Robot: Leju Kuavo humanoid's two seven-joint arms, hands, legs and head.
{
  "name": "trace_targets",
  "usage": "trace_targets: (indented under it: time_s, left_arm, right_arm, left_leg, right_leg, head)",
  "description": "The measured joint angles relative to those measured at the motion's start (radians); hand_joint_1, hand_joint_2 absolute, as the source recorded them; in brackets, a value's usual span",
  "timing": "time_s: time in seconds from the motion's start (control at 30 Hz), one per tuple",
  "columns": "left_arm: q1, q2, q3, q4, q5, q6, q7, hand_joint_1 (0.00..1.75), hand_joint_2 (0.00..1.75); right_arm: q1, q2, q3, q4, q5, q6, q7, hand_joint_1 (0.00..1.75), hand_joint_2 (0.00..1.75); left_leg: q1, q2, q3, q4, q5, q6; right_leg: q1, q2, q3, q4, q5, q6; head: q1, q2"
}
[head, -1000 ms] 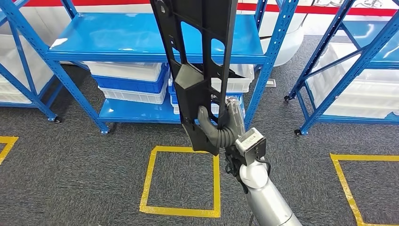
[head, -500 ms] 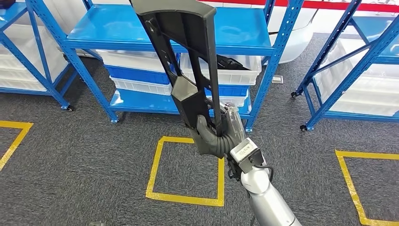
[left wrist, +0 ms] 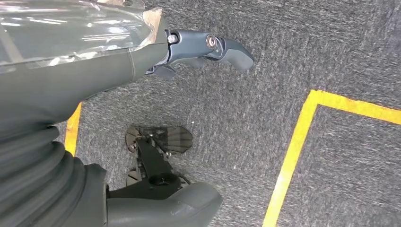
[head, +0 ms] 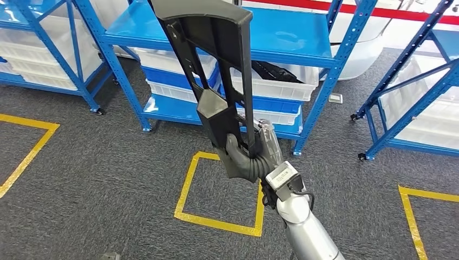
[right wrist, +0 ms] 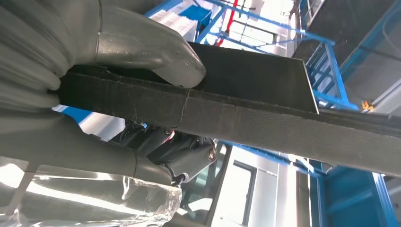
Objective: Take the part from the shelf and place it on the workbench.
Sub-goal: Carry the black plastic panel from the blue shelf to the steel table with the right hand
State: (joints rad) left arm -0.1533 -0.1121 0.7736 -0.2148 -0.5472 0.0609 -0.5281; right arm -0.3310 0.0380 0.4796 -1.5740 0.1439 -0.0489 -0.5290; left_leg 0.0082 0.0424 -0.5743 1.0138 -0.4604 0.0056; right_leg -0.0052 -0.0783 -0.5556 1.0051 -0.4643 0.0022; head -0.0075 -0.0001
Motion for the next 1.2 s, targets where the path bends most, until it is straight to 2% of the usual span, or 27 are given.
trace_targets:
  time_s: [0.03, 0.1, 0.13, 0.2, 0.23, 0.27, 0.3, 0.33, 0.4, 0.43, 0.47, 0.53, 0.6, 0.63, 0.67, 0.73, 0.77, 0.8, 0.83, 0.87, 0.93, 0.97, 1.0, 1.07, 1.13, 1.2]
  left_arm:
    - [0.001, 0.000, 0.000, 0.000, 0.000, 0.000, -0.001, 0.00, 1.75]
    - [0.000, -0.001, 0.000, 0.000, 0.000, 0.000, -0.002, 0.00, 1.75]
    - [0.000, -0.002, 0.000, 0.000, 0.000, 0.000, -0.002, 0.00, 1.75]
    - [-0.002, -0.002, 0.000, 0.000, 0.000, 0.000, -0.003, 0.00, 1.75]
    - [-0.001, -0.002, 0.000, 0.000, 0.000, 0.000, -0.002, 0.00, 1.75]
    - [-0.001, -0.002, 0.001, 0.000, 0.000, 0.000, -0.002, 0.00, 1.75]
    - [0.000, -0.002, 0.001, 0.000, -0.001, -0.004, -0.003, 0.00, 1.75]
    - [0.001, -0.002, 0.001, 0.000, -0.003, -0.009, -0.005, 0.00, 1.75]
    - [0.003, 0.002, 0.001, 0.000, -0.008, -0.024, -0.014, 0.00, 1.75]
    - [0.005, 0.007, 0.001, 0.000, -0.010, -0.029, -0.020, 0.00, 1.75]
    - [0.008, 0.012, 0.001, 0.000, -0.011, -0.031, -0.024, 0.00, 1.75]
    - [0.018, 0.021, 0.001, 0.000, -0.015, -0.025, -0.029, 0.00, 1.75]
    - [0.027, 0.026, 0.001, 0.000, -0.019, -0.004, -0.029, 0.00, 1.75]
    - [0.029, 0.027, 0.001, 0.000, -0.019, 0.009, -0.029, 0.00, 1.75]
    - [0.028, 0.027, 0.001, 0.000, -0.018, 0.021, -0.028, 0.00, 1.75]
    - [0.028, 0.026, 0.001, 0.000, -0.017, 0.035, -0.026, 0.00, 1.75]
    - [0.028, 0.026, 0.001, 0.000, -0.017, 0.038, -0.025, 0.00, 1.75]
    - [0.029, 0.025, 0.001, 0.000, -0.017, 0.039, -0.025, 0.00, 1.75]
    - [0.029, 0.025, 0.001, 0.000, -0.017, 0.041, -0.025, 0.00, 1.75]
    - [0.028, 0.025, 0.001, 0.000, -0.017, 0.042, -0.025, 0.00, 1.75]
    - [0.026, 0.025, 0.001, -0.001, -0.017, 0.044, -0.025, 0.00, 1.75]
    - [0.025, 0.025, 0.001, -0.001, -0.017, 0.044, -0.025, 0.00, 1.75]
    - [0.024, 0.025, 0.001, -0.002, -0.017, 0.044, -0.025, 0.00, 1.75]
    - [0.024, 0.025, 0.001, -0.002, -0.017, 0.045, -0.025, 0.00, 1.75]
    - [0.024, 0.023, 0.001, -0.002, -0.017, 0.045, -0.025, 0.00, 1.75]
    - [0.022, 0.021, 0.001, -0.002, -0.017, 0.045, -0.025, 0.00, 1.75]
  right_arm:
    - [0.001, 0.001, -0.001, 0.000, 0.000, 0.000, -0.002, 1.75, 1.75]
    - [0.003, 0.002, -0.003, -0.001, 0.000, 0.000, -0.005, 1.75, 1.75]
    - [0.004, 0.001, -0.004, -0.001, -0.001, 0.000, -0.006, 1.75, 1.75]
    - [0.009, -0.002, -0.007, 0.000, -0.001, 0.000, -0.008, 1.75, 1.75]
    - [0.014, -0.004, -0.008, 0.000, -0.001, 0.000, -0.008, 1.75, 1.75]
    - [0.018, -0.006, -0.009, 0.000, -0.001, 0.000, -0.008, 1.75, 1.75]
    - [0.021, -0.007, -0.009, 0.000, -0.001, 0.000, -0.008, 1.75, 1.75]
    - [0.022, -0.007, -0.009, 0.000, -0.002, 0.000, -0.008, 1.75, 1.75]
    - [0.024, -0.007, -0.008, -0.001, -0.002, 0.000, -0.009, 1.75, 1.75]
    - [0.026, -0.006, -0.008, -0.002, -0.002, 0.000, -0.009, 1.75, 1.75]
    - [0.030, -0.005, -0.007, -0.003, -0.002, 0.000, -0.009, 1.75, 1.75]
    - [0.039, -0.002, -0.007, -0.007, -0.002, 0.000, -0.010, 1.75, 1.75]
    - [0.046, 0.003, -0.007, -0.015, -0.002, 0.000, -0.010, 1.75, 1.75]
    - [0.049, 0.005, -0.007, -0.019, -0.002, -0.001, -0.010, 1.75, 1.75]
    - [0.052, 0.006, -0.008, -0.023, -0.003, -0.001, -0.011, 1.75, 1.75]
    - [0.060, 0.006, -0.008, -0.026, -0.003, -0.001, -0.011, 1.75, 1.75]
    - [0.064, 0.006, -0.008, -0.026, -0.003, -0.001, -0.011, 1.75, 1.75]
    - [0.067, 0.006, -0.008, -0.026, -0.003, -0.001, -0.011, 1.75, 1.75]
    - [0.069, 0.006, -0.008, -0.026, -0.003, -0.001, -0.011, 1.75, 1.75]
    - [0.070, 0.007, -0.008, -0.027, -0.003, -0.001, -0.011, 1.75, 1.75]
    - [0.070, 0.007, -0.009, -0.031, -0.003, -0.001, -0.011, 1.75, 1.75]
    - [0.070, 0.008, -0.009, -0.033, -0.003, -0.001, -0.011, 1.75, 1.75]
    - [0.070, 0.009, -0.009, -0.034, -0.003, -0.001, -0.011, 1.75, 1.75]
    - [0.070, 0.010, -0.009, -0.035, -0.003, -0.001, -0.011, 1.75, 1.75]
    - [0.070, 0.010, -0.009, -0.037, -0.003, -0.002, -0.011, 1.75, 1.75]
    - [0.073, 0.008, -0.010, -0.039, -0.003, -0.002, -0.011, 1.75, 1.75]
  left_leg:
    - [0.000, -0.007, -0.003, -0.004, 0.005, 0.008]
    - [0.003, -0.020, -0.005, -0.015, 0.018, 0.025]
    - [0.005, -0.026, -0.006, -0.020, 0.024, 0.033]
    - [0.005, -0.042, -0.013, -0.021, 0.030, 0.042]
    - [0.004, -0.051, -0.016, -0.021, 0.032, 0.042]
    - [0.004, -0.062, -0.018, -0.020, 0.034, 0.042]
    - [0.004, -0.072, -0.020, -0.019, 0.036, 0.041]
    - [0.004, -0.083, -0.021, -0.017, 0.037, 0.039]
    - [0.002, -0.103, -0.026, -0.007, 0.036, 0.032]
    - [0.001, -0.112, -0.031, -0.002, 0.035, 0.026]
    - [0.001, -0.119, -0.038, 0.002, 0.036, 0.019]
    - [0.006, -0.130, -0.047, 0.003, 0.041, 0.005]
    - [0.009, -0.109, -0.058, 0.021, 0.029, -0.005]
    - [0.010, -0.090, -0.073, 0.053, 0.007, -0.009]
    - [0.011, -0.068, -0.096, 0.105, -0.022, -0.014]
    - [0.013, -0.050, -0.152, 0.230, -0.079, -0.022]
    - [0.014, -0.047, -0.169, 0.268, -0.088, -0.024]
    - [0.015, -0.045, -0.169, 0.271, -0.081, -0.024]
    - [0.015, -0.041, -0.149, 0.236, -0.058, -0.022]
    - [0.014, -0.031, -0.113, 0.172, -0.027, -0.018]
    - [0.006, -0.001, -0.049, 0.051, 0.010, -0.007]
    - [0.002, 0.007, -0.034, 0.020, 0.016, -0.002]
    - [-0.003, 0.006, -0.033, 0.011, 0.014, 0.003]
    - [-0.004, -0.012, -0.033, 0.004, 0.022, 0.016]
    - [-0.001, -0.027, -0.028, -0.010, 0.034, 0.030]
    - [0.001, -0.044, -0.028, -0.016, 0.041, 0.039]
  right_leg:
    - [0.001, -0.006, -0.001, 0.000, 0.000, 0.006]
    - [0.000, 0.011, -0.016, 0.025, -0.017, 0.012]
    - [-0.001, 0.029, -0.035, 0.065, -0.040, 0.010]
    - [-0.005, 0.061, -0.093, 0.194, -0.100, 0.001]
    - [-0.006, 0.068, -0.119, 0.253, -0.121, 0.000]
    - [-0.007, 0.070, -0.132, 0.283, -0.127, 0.005]
    - [-0.008, 0.072, -0.125, 0.272, -0.116, 0.012]
    - [-0.010, 0.075, -0.099, 0.225, -0.093, 0.021]
    - [-0.015, 0.100, -0.031, 0.089, -0.043, 0.034]
    - [-0.017, 0.112, -0.009, 0.043, -0.030, 0.034]
    - [-0.016, 0.120, 0.001, 0.020, -0.024, 0.030]
    - [-0.014, 0.113, 0.000, 0.016, -0.020, 0.018]
    - [-0.017, 0.099, 0.000, 0.013, -0.014, 0.007]
    - [-0.019, 0.091, 0.000, 0.012, -0.012, 0.000]
    - [-0.017, 0.083, 0.000, 0.011, -0.012, -0.004]
    - [-0.014, 0.063, -0.001, 0.011, -0.013, -0.009]
    - [-0.012, 0.054, -0.001, 0.012, -0.013, -0.010]
    - [-0.012, 0.044, -0.001, 0.012, -0.013, -0.010]
    - [-0.011, 0.036, -0.001, 0.012, -0.013, -0.010]
    - [-0.011, 0.029, 0.000, 0.012, -0.014, -0.010]
    - [-0.005, 0.016, 0.000, 0.012, -0.015, -0.008]
    - [-0.002, 0.011, -0.001, 0.012, -0.015, -0.005]
    - [0.000, 0.005, -0.002, 0.011, -0.015, -0.002]
    - [0.000, -0.003, -0.002, 0.010, -0.016, 0.009]
    - [-0.001, 0.023, -0.017, 0.045, -0.039, 0.013]
    - [-0.003, 0.060, -0.068, 0.157, -0.092, 0.005]
  head:
    - [0.001, 0.000]
    - [0.002, 0.000]
    - [0.004, 0.000]
    - [0.005, 0.000]
    - [0.006, 0.000]
    - [0.006, 0.000]
    - [0.006, 0.000]
    - [0.006, 0.000]
    - [0.006, 0.000]
    - [0.006, 0.000]
    - [0.006, 0.000]
    - [0.005, 0.000]
    - [0.003, 0.000]
    - [0.001, 0.000]
    - [-0.001, 0.000]
    - [-0.003, 0.000]
    - [-0.003, 0.000]
    - [-0.003, 0.000]
    - [-0.003, 0.000]
    - [-0.003, 0.000]
    - [-0.003, 0.000]
    - [-0.002, 0.000]
    - [-0.001, 0.000]
    - [0.000, 0.000]
    - [0.001, 0.000]
    - [0.004, 0.000]
